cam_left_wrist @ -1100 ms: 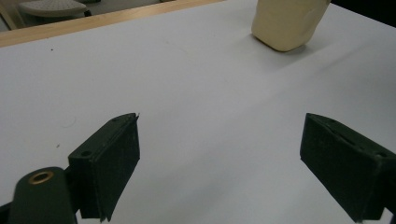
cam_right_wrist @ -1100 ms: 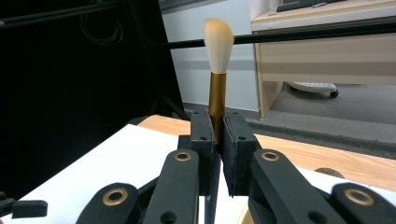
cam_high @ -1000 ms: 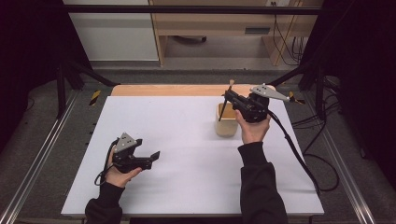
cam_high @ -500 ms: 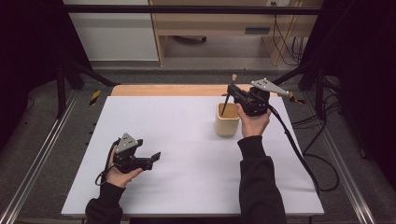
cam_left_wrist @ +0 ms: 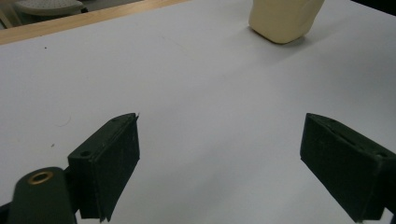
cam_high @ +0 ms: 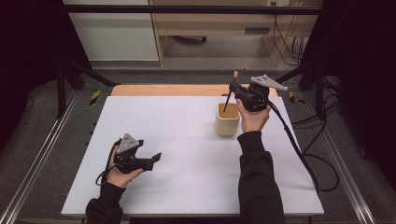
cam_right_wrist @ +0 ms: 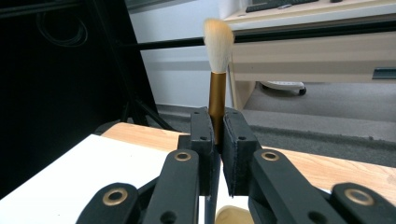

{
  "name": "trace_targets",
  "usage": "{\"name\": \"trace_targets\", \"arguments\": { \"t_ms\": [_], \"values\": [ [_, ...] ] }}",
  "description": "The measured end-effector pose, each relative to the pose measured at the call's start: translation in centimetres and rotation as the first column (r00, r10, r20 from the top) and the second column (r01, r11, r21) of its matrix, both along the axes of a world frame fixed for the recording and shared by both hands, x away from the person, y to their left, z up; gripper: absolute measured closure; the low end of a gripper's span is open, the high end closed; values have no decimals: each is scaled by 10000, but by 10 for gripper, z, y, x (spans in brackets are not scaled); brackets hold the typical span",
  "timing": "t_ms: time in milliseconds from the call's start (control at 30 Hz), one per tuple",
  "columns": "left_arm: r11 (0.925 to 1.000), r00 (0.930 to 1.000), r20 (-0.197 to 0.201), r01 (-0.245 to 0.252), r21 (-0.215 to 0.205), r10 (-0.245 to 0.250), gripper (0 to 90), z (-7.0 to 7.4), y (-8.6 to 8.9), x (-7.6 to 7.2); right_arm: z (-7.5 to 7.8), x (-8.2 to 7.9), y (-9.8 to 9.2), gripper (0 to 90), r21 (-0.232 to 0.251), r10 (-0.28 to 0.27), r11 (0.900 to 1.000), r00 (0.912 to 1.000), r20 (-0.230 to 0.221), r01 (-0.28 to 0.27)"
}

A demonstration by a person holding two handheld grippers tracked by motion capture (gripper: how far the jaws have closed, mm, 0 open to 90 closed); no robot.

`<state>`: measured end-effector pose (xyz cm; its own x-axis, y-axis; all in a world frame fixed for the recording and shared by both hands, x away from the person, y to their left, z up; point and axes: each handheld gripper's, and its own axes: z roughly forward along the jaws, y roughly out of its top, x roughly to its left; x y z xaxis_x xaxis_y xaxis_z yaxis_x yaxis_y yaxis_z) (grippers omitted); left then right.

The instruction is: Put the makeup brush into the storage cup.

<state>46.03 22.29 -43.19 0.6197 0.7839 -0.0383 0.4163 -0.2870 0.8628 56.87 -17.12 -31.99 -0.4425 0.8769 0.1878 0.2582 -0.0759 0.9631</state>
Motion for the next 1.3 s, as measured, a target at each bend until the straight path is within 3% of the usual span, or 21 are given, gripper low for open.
{"name": "trace_targets", "arguments": {
  "t_ms": [367, 1300],
  "values": [
    [10000, 10000, 16, 62, 37, -62, 113, 0, -1, 0, -16, 11, 2, 842, -171, -284, 9995, 9989, -375, 278],
    [9998, 9999, 8, 119, 186, -120, 115, -1, -2, -1, -56, 18, 5, 842, -453, -431, 9983, 9912, -1254, 377]
  ]
}}
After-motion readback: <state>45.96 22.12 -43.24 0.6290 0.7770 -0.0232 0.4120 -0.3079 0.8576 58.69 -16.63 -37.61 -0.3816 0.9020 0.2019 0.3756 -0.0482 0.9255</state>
